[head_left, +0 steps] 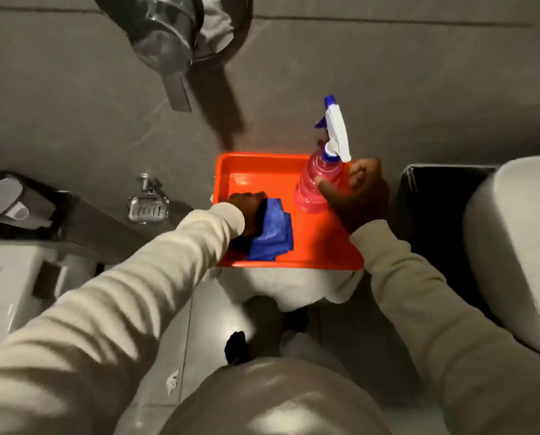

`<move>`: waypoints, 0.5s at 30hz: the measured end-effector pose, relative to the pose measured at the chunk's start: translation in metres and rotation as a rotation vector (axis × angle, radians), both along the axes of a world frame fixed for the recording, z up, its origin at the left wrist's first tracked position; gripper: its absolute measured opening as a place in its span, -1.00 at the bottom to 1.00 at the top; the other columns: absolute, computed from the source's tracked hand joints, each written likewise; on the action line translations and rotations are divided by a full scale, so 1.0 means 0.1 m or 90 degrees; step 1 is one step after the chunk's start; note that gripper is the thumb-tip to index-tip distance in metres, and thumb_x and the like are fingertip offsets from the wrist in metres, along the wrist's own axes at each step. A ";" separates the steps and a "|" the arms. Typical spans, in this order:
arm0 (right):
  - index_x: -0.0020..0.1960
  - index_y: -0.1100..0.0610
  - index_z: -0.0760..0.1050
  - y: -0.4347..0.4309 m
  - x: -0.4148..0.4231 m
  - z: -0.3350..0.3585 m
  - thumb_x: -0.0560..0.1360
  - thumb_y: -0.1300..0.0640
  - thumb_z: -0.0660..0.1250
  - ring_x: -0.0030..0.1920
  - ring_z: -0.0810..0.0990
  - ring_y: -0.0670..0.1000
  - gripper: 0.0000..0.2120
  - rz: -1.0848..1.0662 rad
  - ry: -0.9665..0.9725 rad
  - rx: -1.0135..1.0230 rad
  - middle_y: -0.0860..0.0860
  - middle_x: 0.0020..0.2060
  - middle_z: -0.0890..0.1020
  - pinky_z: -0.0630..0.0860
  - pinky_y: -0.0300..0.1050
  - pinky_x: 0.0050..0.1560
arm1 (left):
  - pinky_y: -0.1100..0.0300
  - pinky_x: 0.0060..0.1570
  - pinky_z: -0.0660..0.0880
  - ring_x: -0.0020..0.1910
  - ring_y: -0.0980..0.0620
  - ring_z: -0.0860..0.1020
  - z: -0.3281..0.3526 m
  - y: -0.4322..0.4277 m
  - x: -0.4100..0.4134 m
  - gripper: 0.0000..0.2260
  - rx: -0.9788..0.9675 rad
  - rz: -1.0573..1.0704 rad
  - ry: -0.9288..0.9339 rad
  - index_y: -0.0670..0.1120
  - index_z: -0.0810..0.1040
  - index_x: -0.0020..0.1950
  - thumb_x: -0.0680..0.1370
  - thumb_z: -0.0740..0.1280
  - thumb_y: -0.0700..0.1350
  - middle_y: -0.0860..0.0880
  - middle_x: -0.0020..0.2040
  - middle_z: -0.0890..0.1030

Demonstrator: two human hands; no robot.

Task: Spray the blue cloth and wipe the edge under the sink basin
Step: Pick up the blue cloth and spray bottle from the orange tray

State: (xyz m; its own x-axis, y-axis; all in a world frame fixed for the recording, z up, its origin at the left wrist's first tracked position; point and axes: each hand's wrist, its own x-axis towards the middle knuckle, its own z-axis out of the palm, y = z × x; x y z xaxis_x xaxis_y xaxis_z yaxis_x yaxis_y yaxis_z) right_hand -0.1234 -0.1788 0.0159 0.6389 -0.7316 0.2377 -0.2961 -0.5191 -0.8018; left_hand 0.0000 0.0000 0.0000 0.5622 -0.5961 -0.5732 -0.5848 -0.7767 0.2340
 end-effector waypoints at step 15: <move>0.11 -0.25 0.50 -0.19 0.74 0.50 0.25 0.27 0.24 -0.04 0.68 0.04 -0.44 0.293 -0.087 0.147 -0.14 -0.01 0.67 0.62 0.21 -0.02 | 0.14 -0.22 0.48 -0.16 -0.14 0.60 0.21 -0.14 0.04 -0.80 -0.002 0.070 0.076 0.00 0.52 -0.25 0.22 0.46 -0.03 -0.09 -0.23 0.60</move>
